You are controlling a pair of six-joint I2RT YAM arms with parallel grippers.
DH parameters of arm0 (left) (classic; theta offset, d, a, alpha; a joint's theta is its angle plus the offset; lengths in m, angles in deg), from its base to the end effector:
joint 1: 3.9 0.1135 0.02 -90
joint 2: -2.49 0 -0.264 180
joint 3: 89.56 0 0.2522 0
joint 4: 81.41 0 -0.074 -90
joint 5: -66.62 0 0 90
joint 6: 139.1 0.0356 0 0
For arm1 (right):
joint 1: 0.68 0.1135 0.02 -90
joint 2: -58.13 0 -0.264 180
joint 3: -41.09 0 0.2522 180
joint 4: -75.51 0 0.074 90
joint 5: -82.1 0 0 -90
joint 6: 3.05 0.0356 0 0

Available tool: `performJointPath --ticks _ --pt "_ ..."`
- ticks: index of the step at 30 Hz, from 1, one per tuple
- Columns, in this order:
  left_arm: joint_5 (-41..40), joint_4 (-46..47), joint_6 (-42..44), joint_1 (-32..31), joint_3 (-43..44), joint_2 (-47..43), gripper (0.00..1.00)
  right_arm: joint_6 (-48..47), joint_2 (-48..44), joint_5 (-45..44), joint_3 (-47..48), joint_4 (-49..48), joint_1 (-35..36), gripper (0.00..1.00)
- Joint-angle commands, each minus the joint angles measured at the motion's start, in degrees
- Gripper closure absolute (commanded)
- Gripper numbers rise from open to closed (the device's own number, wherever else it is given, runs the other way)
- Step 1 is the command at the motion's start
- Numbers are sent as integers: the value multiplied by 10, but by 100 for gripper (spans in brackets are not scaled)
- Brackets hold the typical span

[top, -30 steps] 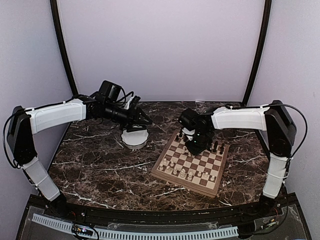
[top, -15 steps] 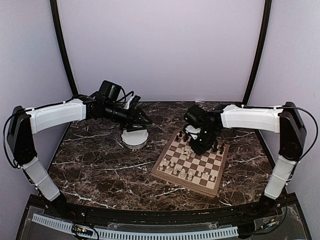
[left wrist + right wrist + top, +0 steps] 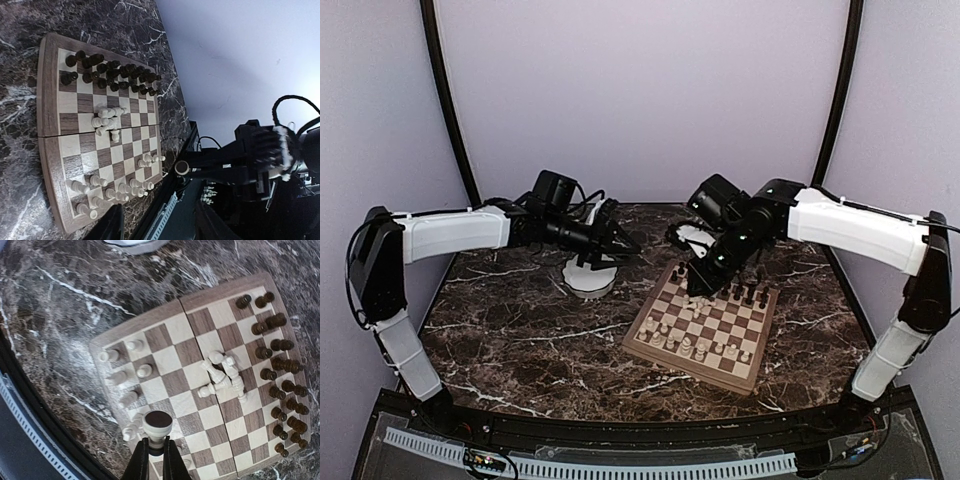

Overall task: Set up the chess pieces on the board
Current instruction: Pick up the pawn from the chessboard, then pass from the right arm to the left

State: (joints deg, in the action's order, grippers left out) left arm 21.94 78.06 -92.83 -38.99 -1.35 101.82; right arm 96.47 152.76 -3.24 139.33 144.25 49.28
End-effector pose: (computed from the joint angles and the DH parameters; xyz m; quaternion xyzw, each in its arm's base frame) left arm 0.3083 -0.2475 0.2734 0.1266 0.8176 -0.5455 0.1340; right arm 0.2159 0.2614 0.2932 -0.3455 0.9126 0.1412 0.1671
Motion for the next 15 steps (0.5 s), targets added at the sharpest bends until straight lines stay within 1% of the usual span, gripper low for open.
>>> performJointPath --ticks 1,4,9,15 --pt "87 75 -55 -5 -18 25 50 -13 -29 60 38 -39 15 100" --pt "121 115 -86 -10 -18 40 50 -29 -17 62 59 -33 28 100" --pt "162 144 -113 -23 -4 57 50 -42 7 51 97 -24 38 99" --pt "186 165 -136 -34 5 65 53 -47 29 42 126 -19 39 99"
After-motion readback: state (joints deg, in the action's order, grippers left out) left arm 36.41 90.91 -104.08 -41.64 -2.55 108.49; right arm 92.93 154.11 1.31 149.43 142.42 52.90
